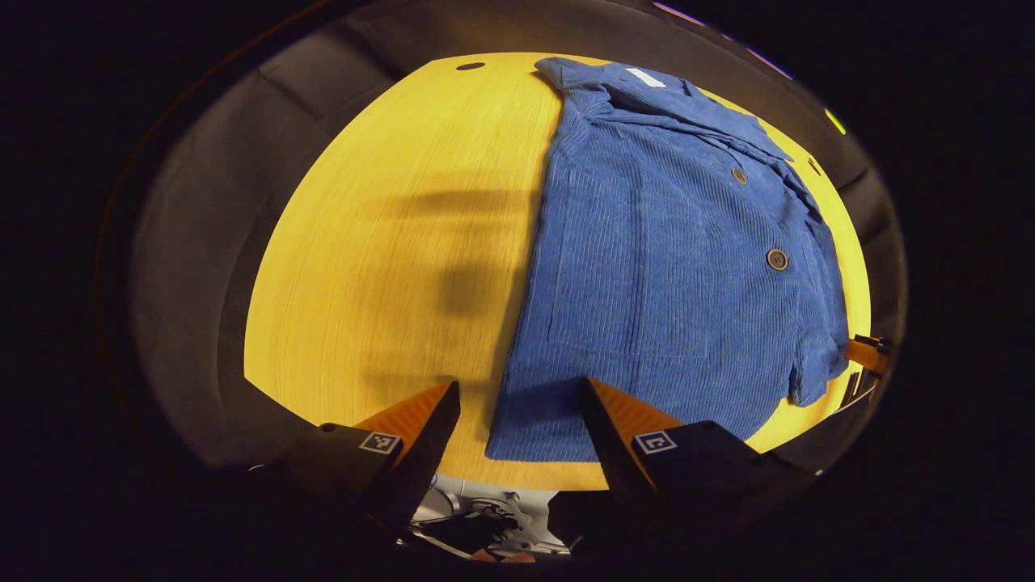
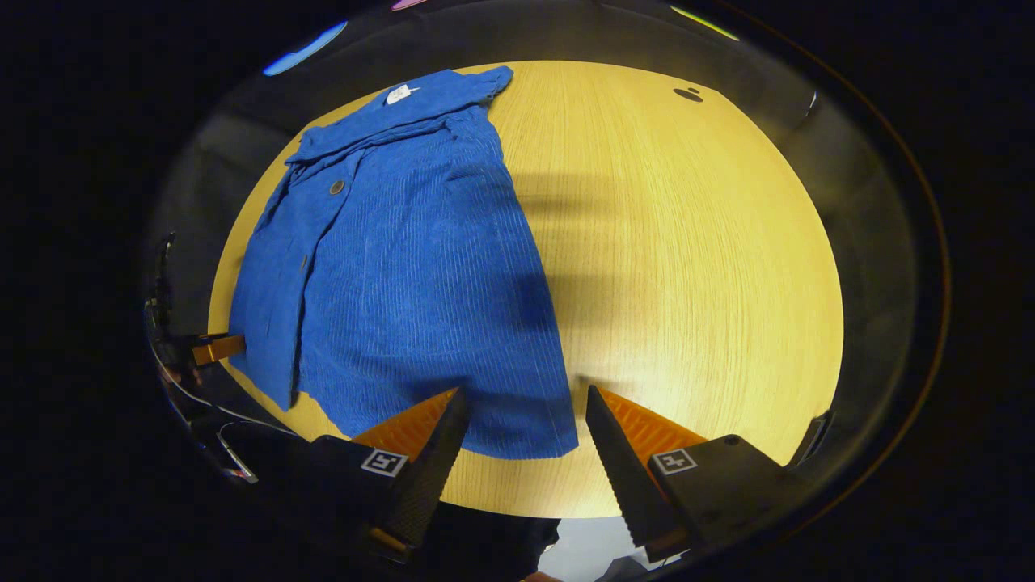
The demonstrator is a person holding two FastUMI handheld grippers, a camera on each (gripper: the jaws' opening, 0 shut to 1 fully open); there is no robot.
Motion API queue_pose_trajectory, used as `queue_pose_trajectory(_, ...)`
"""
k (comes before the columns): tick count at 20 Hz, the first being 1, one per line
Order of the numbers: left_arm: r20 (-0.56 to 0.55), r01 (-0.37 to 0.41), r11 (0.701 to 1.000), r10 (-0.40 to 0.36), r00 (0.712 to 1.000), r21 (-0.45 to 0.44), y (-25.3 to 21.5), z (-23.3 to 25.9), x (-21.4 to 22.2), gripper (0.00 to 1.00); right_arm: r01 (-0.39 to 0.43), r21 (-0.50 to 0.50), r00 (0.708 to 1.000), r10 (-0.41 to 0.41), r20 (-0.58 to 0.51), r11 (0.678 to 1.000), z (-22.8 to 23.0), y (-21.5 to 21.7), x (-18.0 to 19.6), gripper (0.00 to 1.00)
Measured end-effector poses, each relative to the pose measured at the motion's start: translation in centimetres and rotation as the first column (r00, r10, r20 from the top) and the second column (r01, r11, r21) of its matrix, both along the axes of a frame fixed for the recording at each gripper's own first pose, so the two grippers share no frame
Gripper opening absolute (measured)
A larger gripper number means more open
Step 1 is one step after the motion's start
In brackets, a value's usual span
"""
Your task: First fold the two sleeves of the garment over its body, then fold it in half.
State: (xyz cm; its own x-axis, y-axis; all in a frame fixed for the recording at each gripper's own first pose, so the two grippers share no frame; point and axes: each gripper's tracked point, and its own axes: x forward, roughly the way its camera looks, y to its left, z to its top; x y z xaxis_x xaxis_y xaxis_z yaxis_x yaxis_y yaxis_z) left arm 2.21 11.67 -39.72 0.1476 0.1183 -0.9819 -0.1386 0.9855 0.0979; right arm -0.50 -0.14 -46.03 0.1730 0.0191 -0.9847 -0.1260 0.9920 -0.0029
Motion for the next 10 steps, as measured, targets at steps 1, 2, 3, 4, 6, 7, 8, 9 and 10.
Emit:
queue_pose_trajectory(1,-0.003,0.006,1.0,-0.006,1.0,0.003,0.0,0.0,0.2,0.87,0.002,-0.008,1.0,-0.002,-0.008,1.0,-0.3,0.0,0.1,0.94)
queue_pose_trajectory(2,-0.007,0.009,1.0,-0.008,1.0,0.005,-0.1,0.0,0.3,0.87,0.002,-0.013,1.0,-0.002,-0.013,1.0,-0.5,0.0,0.2,0.94)
queue_pose_trajectory(3,-0.01,0.012,1.0,-0.012,1.0,0.0,-0.2,0.0,0.3,0.87,0.0,-0.024,1.0,-0.001,-0.024,1.0,-0.7,-0.2,-0.1,0.94)
queue_pose_trajectory(4,-0.016,0.012,1.0,-0.012,1.0,0.001,-0.3,0.0,0.3,0.87,-0.001,-0.035,0.999,0.0,-0.034,0.999,-1.0,-0.3,-0.3,0.94)
queue_pose_trajectory(6,-0.025,0.014,1.0,-0.014,1.0,0.001,-0.3,-0.1,0.4,0.85,-0.004,-0.058,0.998,0.001,-0.064,0.998,-1.6,-0.6,-0.8,0.94)
queue_pose_trajectory(7,-0.029,0.01,1.0,-0.01,1.0,-0.003,-0.3,0.0,0.4,0.82,-0.008,-0.064,0.999,0.004,-0.051,0.998,-1.8,-0.5,-0.5,0.94)
queue_pose_trajectory(8,-0.028,0.007,1.0,-0.007,1.0,-0.01,-0.4,-0.1,0.4,0.85,-0.011,-0.073,0.998,0.007,-0.06,0.997,-1.8,-0.6,-0.8,0.84)
queue_pose_trajectory(9,-0.028,0.005,1.0,-0.006,1.0,-0.021,-0.3,-0.1,0.4,0.85,-0.016,-0.079,0.998,0.011,-0.06,0.997,-1.5,-0.5,-0.7,0.93)
queue_pose_trajectory(10,-0.028,0.003,0.999,-0.004,1.0,-0.035,-0.4,-0.2,0.4,0.85,-0.02,-0.084,0.998,0.014,-0.066,0.996,-1.8,-0.6,-0.8,0.94)
